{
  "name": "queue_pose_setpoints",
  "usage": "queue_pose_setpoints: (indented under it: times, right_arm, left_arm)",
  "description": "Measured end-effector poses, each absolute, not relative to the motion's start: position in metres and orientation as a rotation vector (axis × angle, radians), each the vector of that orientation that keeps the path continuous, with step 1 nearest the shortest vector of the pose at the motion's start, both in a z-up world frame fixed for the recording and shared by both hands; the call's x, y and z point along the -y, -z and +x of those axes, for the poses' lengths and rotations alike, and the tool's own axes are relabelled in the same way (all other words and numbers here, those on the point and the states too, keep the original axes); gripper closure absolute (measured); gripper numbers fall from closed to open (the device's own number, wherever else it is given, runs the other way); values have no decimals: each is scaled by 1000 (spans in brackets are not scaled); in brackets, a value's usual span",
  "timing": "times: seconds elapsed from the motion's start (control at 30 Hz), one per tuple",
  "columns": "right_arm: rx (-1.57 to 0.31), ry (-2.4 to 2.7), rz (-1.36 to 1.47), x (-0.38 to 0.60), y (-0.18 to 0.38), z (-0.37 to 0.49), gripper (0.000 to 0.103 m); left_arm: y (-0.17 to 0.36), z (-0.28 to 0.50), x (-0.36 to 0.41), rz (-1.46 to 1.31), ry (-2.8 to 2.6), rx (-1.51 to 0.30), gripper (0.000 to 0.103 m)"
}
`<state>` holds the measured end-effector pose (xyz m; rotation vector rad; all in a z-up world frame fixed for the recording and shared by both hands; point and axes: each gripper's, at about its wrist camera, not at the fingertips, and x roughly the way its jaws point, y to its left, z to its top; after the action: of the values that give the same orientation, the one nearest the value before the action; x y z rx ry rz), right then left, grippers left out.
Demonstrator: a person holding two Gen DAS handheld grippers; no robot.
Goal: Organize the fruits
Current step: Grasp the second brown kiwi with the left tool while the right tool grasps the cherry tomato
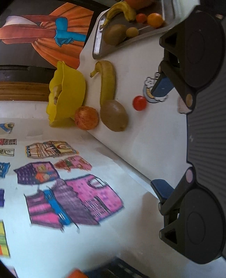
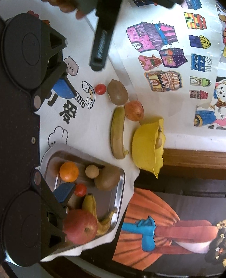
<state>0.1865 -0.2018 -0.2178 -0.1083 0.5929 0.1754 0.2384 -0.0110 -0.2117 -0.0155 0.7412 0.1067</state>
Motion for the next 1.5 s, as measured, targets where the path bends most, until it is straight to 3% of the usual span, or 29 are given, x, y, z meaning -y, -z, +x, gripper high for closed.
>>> queue_pose_setpoints:
  times: [0.57, 0.77, 1.27, 1.5]
  right_arm:
    - [-639, -365, -173, 190, 231, 234, 1]
    - [-675, -455, -142, 174, 232, 256, 9]
    - [-697, -554, -149, 148, 239, 287, 12]
    - [-696, -553, -135, 147, 239, 289, 19]
  left_arm:
    - [212, 317, 29, 75, -29, -728, 0]
    - [211, 338, 30, 80, 15, -768, 1]
    - [219, 357, 31, 110, 75, -794, 1]
    - [219, 360, 27, 86, 79, -794, 2]
